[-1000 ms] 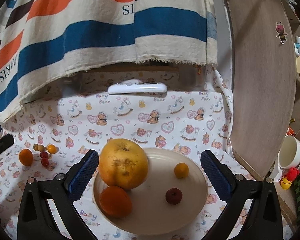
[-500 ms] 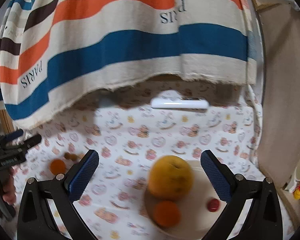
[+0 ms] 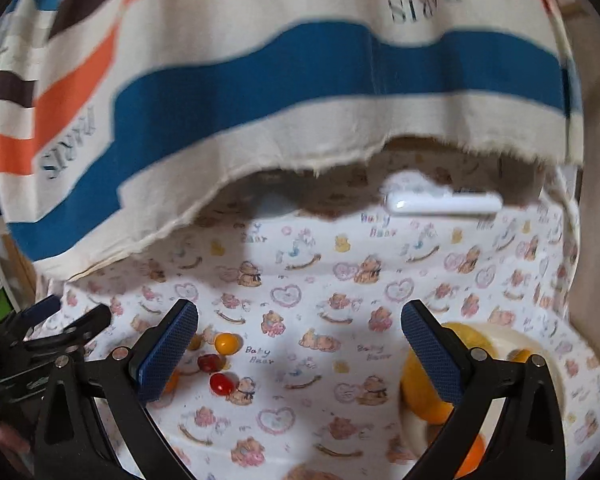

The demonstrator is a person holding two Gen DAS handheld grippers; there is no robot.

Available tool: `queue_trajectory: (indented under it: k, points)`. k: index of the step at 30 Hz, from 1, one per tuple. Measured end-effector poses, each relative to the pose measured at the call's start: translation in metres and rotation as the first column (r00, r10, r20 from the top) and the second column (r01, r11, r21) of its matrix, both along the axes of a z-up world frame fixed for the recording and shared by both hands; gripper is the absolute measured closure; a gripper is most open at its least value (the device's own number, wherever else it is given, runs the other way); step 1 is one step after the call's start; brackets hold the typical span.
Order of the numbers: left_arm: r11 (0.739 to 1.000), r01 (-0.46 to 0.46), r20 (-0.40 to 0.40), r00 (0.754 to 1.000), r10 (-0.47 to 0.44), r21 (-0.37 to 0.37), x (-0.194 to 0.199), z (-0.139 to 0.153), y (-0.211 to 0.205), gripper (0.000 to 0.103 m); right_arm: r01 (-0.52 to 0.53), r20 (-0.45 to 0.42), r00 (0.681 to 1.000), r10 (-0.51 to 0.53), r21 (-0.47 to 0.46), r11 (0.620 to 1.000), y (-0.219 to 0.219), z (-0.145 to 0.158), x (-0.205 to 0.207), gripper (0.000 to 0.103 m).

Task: Organize fruits
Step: 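Grasp the dark red plum with the right tool and lift it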

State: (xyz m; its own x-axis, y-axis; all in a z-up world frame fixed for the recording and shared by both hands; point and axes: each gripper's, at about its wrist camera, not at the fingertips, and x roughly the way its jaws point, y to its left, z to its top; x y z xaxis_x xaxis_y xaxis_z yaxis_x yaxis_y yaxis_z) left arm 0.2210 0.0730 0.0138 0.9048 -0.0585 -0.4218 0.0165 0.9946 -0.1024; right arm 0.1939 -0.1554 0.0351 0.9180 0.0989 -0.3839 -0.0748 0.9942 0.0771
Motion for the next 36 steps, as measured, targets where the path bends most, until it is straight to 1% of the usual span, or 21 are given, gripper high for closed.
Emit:
queue_trajectory:
  k: [1,2,3,4,6,8,10,12,15,16,19,21,25,28,31,32,33,36]
  points:
    - [1.0,-0.007,-0.002,1.0,0.007,-0.008,0.001,0.0,0.003,0.001,-0.008,-0.035,0.999,0.009,0.024,1.0,0.002,-0.004,0.01,0.001]
    - [1.0,-0.012,-0.002,1.0,0.012,-0.013,0.001,0.0,0.006,0.001,-0.017,-0.067,0.998,0.019,0.031,0.999,0.005,-0.008,0.017,0.007]
    - [1.0,-0.018,-0.003,1.0,0.018,-0.021,0.001,0.0,0.009,0.001,-0.025,-0.102,0.994,0.027,0.029,0.999,0.008,-0.013,0.023,0.018]
    - [0.999,-0.02,-0.004,1.0,0.02,-0.027,0.001,0.0,0.011,0.001,-0.041,-0.158,0.987,0.044,0.022,0.999,0.013,-0.019,0.034,0.022]
    - [0.999,-0.02,-0.003,1.0,0.02,-0.041,0.001,0.002,0.014,0.001,-0.066,-0.214,0.974,0.07,0.025,0.997,0.02,-0.029,0.046,0.034]
    - [0.999,-0.027,0.004,1.0,0.027,-0.038,0.0,0.003,0.016,0.001,-0.094,-0.246,0.965,0.096,0.023,0.995,0.028,-0.038,0.052,0.041]
    - [0.999,-0.036,0.009,0.999,0.036,-0.024,0.0,0.004,0.016,0.001,-0.135,-0.271,0.953,0.137,0.026,0.99,0.036,-0.046,0.058,0.044]
    - [0.999,-0.042,0.01,0.999,0.043,-0.018,0.001,0.004,0.016,0.001,-0.169,-0.29,0.941,0.172,0.039,0.985,0.045,-0.053,0.063,0.05]
    - [0.998,-0.055,0.009,0.998,0.055,-0.04,0.002,0.003,0.02,0.001,-0.217,-0.328,0.917,0.226,0.061,0.974,0.059,-0.061,0.071,0.055]
    - [0.997,-0.057,0.005,0.998,0.057,-0.051,0.002,0.003,0.022,0.001,-0.227,-0.342,0.91,0.233,0.058,0.972,0.064,-0.064,0.074,0.056]
    - [0.995,-0.065,-0.002,0.998,0.065,-0.081,0.003,0.003,0.027,0.001,-0.259,-0.367,0.895,0.253,0.034,0.965,0.08,-0.07,0.079,0.056]
    - [0.993,-0.072,-0.006,0.997,0.072,-0.09,0.004,0.002,0.029,0.001,-0.277,-0.377,0.889,0.259,0.008,0.961,0.091,-0.073,0.081,0.062]
    - [0.992,-0.081,-0.02,0.997,0.079,-0.1,0.007,-0.002,0.032,0.001,-0.282,-0.403,0.883,0.241,-0.044,0.958,0.107,-0.082,0.087,0.064]
    - [0.991,-0.082,-0.026,0.996,0.079,-0.107,0.008,-0.003,0.033,0.001,-0.283,-0.424,0.874,0.238,-0.047,0.958,0.113,-0.09,0.092,0.067]
    - [0.991,-0.079,-0.024,0.997,0.077,-0.109,0.007,-0.002,0.033,0.001,-0.27,-0.428,0.878,0.214,-0.075,0.96,0.115,-0.095,0.095,0.068]
    - [0.991,-0.078,-0.023,0.997,0.076,-0.109,0.007,-0.002,0.033,0.001,-0.27,-0.429,0.878,0.211,-0.08,0.96,0.115,-0.096,0.095,0.07]
    - [0.991,-0.077,-0.022,0.997,0.075,-0.107,0.007,-0.002,0.033,0.001,-0.27,-0.433,0.876,0.21,-0.08,0.959,0.115,-0.097,0.096,0.076]
    - [0.992,-0.075,-0.023,0.997,0.073,-0.101,0.006,-0.001,0.031,0.001,-0.271,-0.434,0.876,0.212,-0.078,0.96,0.115,-0.097,0.096,0.076]
